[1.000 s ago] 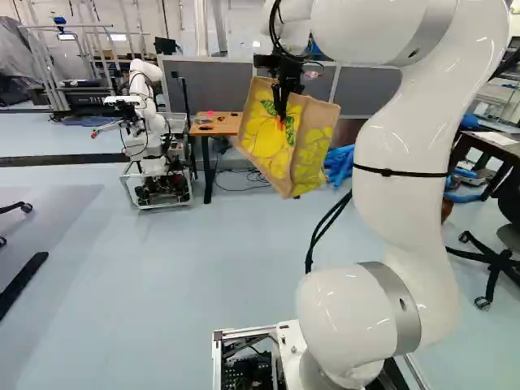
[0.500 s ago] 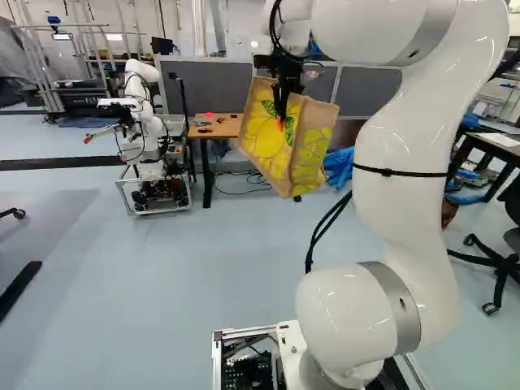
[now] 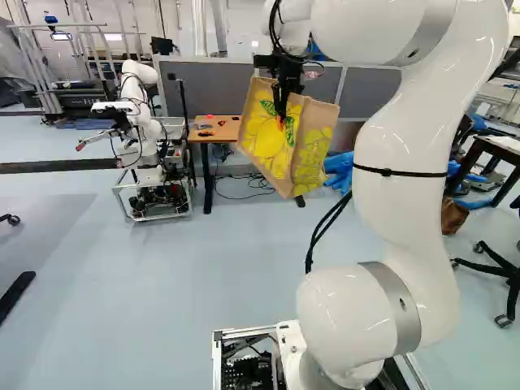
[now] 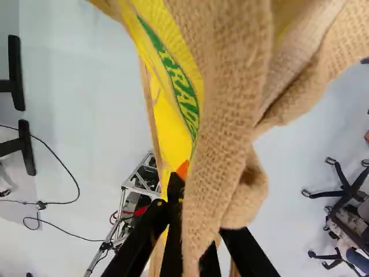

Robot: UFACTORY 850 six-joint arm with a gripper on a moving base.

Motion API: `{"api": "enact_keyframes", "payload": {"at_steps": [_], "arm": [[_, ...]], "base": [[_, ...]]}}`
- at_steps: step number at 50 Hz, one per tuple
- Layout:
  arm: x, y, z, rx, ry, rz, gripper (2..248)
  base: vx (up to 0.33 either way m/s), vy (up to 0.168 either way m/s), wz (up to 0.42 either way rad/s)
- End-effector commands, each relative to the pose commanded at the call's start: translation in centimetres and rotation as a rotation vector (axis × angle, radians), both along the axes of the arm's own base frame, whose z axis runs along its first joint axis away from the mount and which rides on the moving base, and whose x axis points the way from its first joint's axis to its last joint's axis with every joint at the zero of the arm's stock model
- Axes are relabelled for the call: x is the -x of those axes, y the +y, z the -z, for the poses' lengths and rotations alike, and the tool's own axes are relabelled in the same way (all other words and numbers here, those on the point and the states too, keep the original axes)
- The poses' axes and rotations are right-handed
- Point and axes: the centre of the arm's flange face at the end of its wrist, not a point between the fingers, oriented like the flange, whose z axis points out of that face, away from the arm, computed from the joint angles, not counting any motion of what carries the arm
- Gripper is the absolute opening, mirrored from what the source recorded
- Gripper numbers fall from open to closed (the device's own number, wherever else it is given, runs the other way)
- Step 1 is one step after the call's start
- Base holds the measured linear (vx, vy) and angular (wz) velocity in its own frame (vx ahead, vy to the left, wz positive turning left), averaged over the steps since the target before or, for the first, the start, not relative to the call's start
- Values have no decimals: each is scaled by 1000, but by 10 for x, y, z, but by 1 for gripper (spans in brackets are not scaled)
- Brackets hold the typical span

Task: Pick up the bag on the ground and place it on the table

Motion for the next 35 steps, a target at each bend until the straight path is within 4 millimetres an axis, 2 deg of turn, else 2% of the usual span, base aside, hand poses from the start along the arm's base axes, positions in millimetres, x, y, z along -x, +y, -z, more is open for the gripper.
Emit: {"api": "enact_keyframes", "payload": {"at_steps": [35], "arm": [[0, 0, 0, 0, 0, 0, 21]], "base": [[147, 2, -7]]}}
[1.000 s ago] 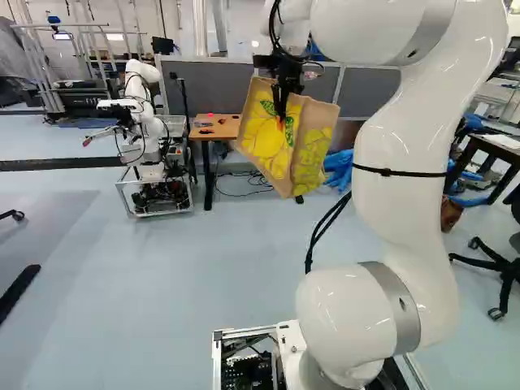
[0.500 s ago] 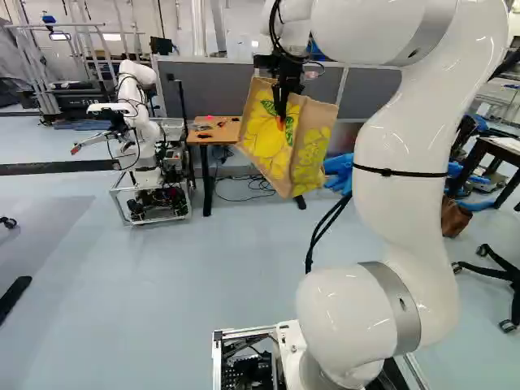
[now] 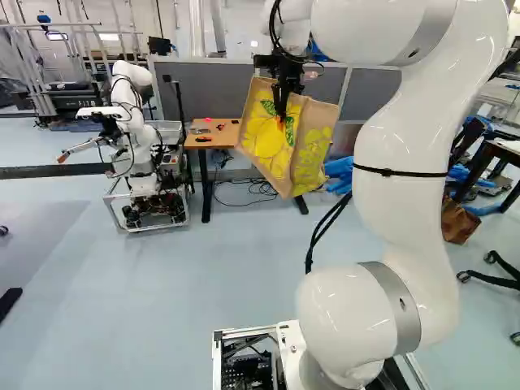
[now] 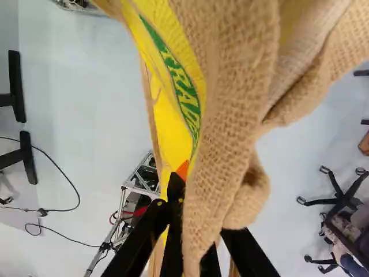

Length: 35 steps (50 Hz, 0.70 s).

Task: Pick up the bag on the ground and place it on the table

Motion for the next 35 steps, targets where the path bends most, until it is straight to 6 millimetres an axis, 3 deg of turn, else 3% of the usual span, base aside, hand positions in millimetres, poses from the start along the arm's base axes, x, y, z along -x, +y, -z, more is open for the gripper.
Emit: {"api": "enact_keyframes", "payload": {"at_steps": [35], "arm": [[0, 0, 0, 0, 0, 0, 21]], "base": [[146, 2, -7]]}}
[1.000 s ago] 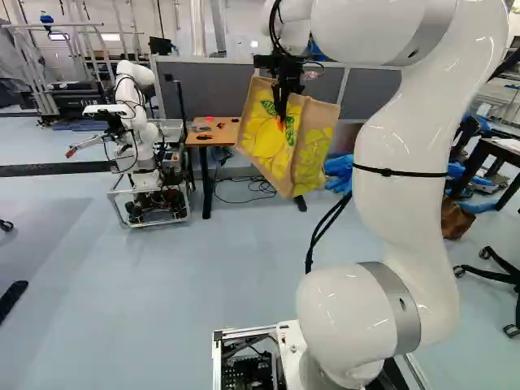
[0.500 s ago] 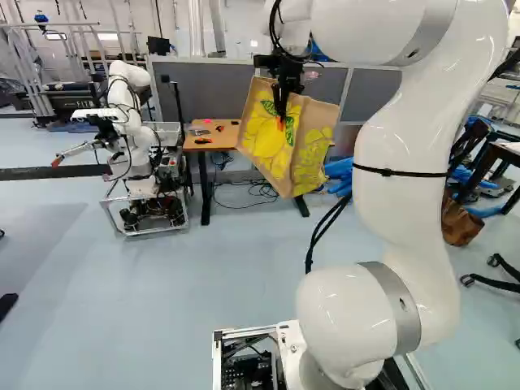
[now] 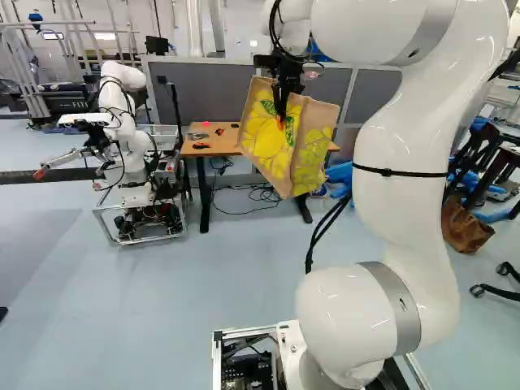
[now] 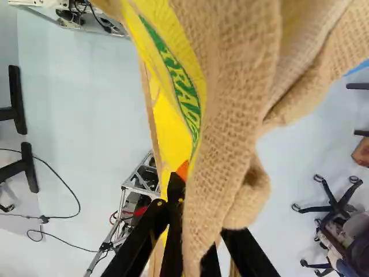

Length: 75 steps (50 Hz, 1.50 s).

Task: Pick up the bag on the ground and place it on the table

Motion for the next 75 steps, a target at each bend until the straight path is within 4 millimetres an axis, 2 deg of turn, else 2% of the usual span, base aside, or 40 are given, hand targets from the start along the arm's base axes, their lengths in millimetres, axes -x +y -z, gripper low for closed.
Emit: {"api": "enact_keyframes", "payload": {"at_steps": [41, 75], "arm": [[0, 0, 0, 0, 0, 0, 21], [0, 0, 0, 0, 0, 0, 21]], "base": [[144, 4, -8], [142, 51, -20]]}}
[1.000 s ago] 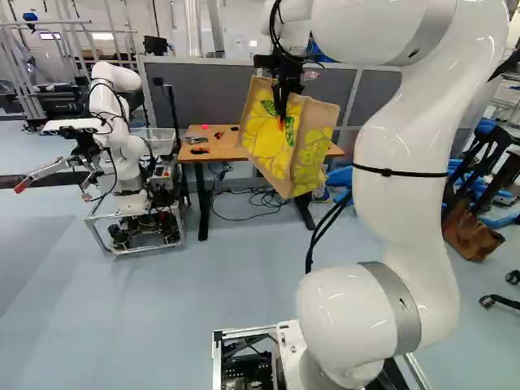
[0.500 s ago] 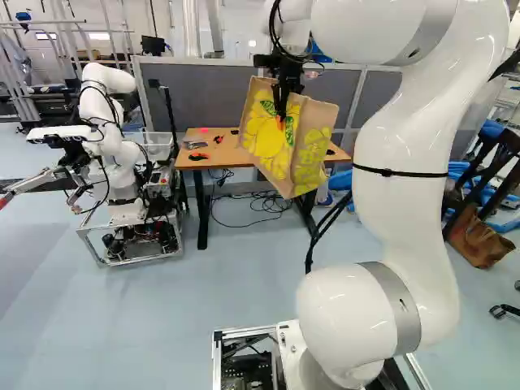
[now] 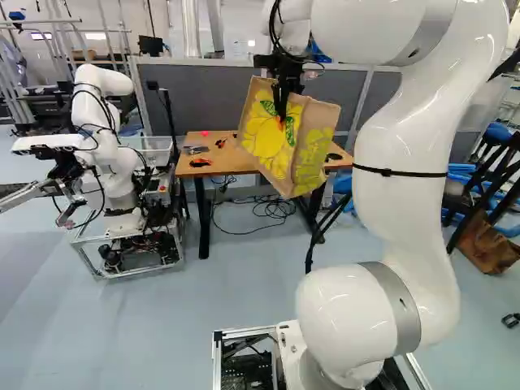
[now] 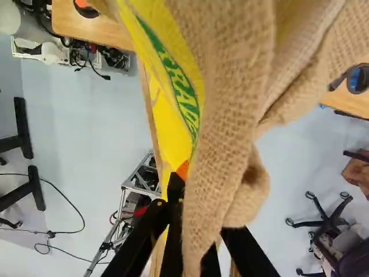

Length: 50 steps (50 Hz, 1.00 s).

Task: Pick up the bag on the ground and place it on the table

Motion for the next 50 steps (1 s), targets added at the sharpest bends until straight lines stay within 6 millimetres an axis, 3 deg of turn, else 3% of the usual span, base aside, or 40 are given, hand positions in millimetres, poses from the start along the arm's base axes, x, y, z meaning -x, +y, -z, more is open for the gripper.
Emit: {"api": "enact_keyframes", "payload": {"at_steps": [50], "arm": [[0, 0, 0, 0, 0, 0, 21]], "base": [[152, 54, -22]]}}
